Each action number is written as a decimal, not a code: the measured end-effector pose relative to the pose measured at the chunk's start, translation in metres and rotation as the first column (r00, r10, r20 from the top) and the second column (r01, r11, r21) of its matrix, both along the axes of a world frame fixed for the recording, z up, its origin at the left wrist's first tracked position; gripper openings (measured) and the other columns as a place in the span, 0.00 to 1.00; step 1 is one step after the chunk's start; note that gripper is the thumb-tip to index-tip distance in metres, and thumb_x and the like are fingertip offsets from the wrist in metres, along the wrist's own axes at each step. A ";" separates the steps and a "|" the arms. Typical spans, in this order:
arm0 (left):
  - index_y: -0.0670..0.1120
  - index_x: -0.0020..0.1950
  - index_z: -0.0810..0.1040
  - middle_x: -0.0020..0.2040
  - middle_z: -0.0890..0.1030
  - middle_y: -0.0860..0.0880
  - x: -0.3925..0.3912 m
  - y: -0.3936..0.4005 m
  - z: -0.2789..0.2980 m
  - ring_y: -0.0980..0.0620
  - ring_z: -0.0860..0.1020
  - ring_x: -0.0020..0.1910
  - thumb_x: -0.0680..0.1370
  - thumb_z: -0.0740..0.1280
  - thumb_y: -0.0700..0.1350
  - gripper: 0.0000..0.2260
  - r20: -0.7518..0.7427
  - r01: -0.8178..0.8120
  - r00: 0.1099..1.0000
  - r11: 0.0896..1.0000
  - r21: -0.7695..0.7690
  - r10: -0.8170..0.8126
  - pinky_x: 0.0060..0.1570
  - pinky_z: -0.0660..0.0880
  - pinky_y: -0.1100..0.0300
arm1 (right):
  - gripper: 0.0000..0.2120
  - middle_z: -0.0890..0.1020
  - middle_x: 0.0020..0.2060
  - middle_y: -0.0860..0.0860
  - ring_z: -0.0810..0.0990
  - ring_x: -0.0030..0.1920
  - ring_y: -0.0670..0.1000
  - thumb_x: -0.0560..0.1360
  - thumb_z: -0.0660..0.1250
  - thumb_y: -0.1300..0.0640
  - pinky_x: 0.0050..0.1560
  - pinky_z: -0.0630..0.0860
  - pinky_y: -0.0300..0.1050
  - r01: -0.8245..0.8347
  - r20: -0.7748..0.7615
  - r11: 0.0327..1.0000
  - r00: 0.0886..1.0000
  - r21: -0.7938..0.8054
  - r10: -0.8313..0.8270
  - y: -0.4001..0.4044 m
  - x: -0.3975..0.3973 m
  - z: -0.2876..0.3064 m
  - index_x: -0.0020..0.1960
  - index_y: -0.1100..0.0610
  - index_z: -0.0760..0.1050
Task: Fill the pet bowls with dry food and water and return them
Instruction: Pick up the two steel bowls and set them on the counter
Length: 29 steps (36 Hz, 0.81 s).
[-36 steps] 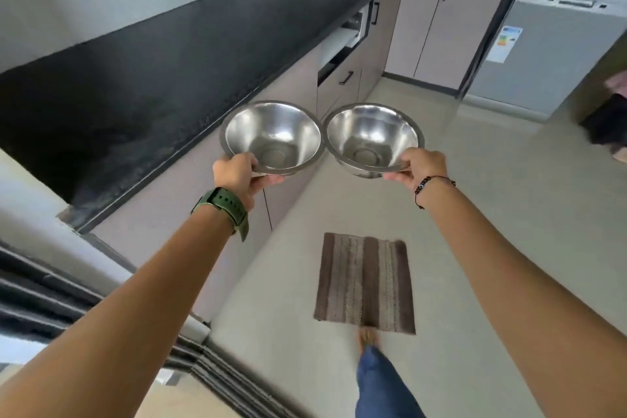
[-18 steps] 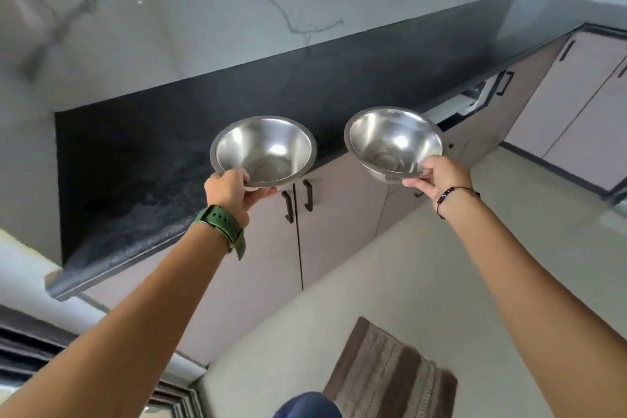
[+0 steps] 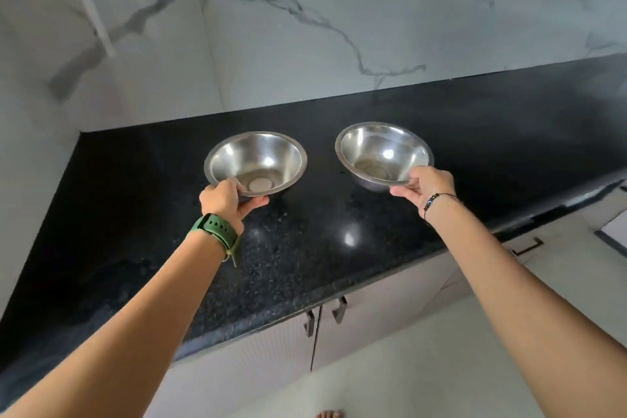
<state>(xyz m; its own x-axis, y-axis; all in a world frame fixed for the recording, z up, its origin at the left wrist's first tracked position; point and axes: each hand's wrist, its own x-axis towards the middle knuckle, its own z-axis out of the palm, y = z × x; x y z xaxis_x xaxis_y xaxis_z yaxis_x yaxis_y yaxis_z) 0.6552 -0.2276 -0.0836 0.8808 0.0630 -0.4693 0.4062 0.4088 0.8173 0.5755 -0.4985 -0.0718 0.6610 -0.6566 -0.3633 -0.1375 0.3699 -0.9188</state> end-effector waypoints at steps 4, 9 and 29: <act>0.36 0.66 0.65 0.53 0.74 0.40 0.048 -0.010 0.003 0.41 0.80 0.36 0.75 0.57 0.30 0.20 0.030 -0.056 0.998 0.998 0.031 0.055 0.25 0.80 0.58 | 0.19 0.77 0.52 0.64 0.80 0.40 0.58 0.73 0.59 0.72 0.25 0.80 0.42 -0.024 -0.019 1.000 1.000 0.016 0.024 -0.014 0.053 -0.002 0.63 0.70 0.68; 0.36 0.66 0.66 0.50 0.74 0.41 0.082 -0.023 -0.003 0.41 0.79 0.36 0.75 0.57 0.30 0.19 0.003 -0.103 0.995 0.994 0.032 0.103 0.25 0.80 0.56 | 0.18 0.77 0.51 0.65 0.81 0.40 0.58 0.72 0.59 0.72 0.26 0.80 0.43 -0.044 -0.046 0.998 0.998 0.038 0.045 -0.031 0.095 -0.012 0.62 0.70 0.69; 0.37 0.62 0.68 0.51 0.73 0.40 0.099 -0.040 -0.018 0.43 0.78 0.35 0.74 0.55 0.28 0.17 -0.056 -0.275 0.958 0.956 0.106 0.281 0.28 0.81 0.52 | 0.19 0.77 0.55 0.65 0.81 0.35 0.56 0.73 0.61 0.71 0.30 0.82 0.45 -0.203 -0.092 0.979 0.975 0.029 0.204 -0.074 0.166 -0.024 0.63 0.70 0.68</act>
<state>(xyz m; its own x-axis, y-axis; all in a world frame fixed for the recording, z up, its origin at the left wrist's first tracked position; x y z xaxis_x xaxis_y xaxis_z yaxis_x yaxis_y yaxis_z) 0.7543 -0.2677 -0.1011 0.7875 0.3486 -0.5082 0.3447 0.4344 0.8322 0.7414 -0.5721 -0.0957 0.7422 -0.5040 -0.4417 -0.2973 0.3431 -0.8910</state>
